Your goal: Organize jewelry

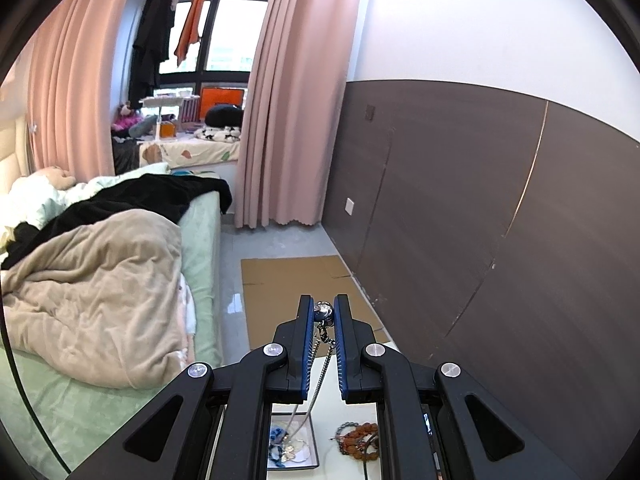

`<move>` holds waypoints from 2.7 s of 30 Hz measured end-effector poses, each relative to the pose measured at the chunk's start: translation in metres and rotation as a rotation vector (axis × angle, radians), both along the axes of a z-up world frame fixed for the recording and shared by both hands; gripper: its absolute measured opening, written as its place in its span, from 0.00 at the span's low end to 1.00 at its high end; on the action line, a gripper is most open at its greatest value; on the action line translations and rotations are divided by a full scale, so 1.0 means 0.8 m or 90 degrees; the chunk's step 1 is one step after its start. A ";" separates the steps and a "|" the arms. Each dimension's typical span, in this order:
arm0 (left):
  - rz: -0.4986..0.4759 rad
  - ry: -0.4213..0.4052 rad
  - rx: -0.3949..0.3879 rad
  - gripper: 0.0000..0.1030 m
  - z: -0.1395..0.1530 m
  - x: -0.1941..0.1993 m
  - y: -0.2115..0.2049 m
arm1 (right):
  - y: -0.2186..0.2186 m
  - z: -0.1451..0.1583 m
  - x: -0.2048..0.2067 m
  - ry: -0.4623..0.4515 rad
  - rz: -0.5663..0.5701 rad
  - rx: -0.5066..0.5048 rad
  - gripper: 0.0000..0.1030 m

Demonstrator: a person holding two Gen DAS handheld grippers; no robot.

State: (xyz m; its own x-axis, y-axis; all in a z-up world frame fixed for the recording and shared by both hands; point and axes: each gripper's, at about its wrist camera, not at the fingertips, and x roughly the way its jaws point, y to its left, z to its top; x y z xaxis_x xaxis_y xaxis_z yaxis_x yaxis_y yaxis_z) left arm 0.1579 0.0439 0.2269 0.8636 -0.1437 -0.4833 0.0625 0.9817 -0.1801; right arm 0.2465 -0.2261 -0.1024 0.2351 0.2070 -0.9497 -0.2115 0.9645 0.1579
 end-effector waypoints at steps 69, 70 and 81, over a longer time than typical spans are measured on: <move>0.001 0.024 -0.016 0.01 -0.035 0.018 0.017 | 0.027 0.115 -0.008 -0.112 0.050 0.368 0.51; 0.001 0.026 -0.016 0.01 -0.036 0.021 0.016 | 0.022 0.115 -0.008 -0.112 0.047 0.365 0.51; 0.000 0.000 -0.005 0.01 -0.011 0.035 0.009 | 0.005 0.110 -0.002 -0.103 0.033 0.364 0.51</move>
State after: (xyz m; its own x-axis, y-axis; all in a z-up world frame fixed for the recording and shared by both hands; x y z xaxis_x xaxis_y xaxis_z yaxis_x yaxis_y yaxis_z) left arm 0.1858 0.0512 0.2178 0.8637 -0.1471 -0.4821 0.0622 0.9802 -0.1877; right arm 0.2445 -0.2222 -0.0141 0.3441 0.6898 -0.6369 -0.3209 0.7239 0.6107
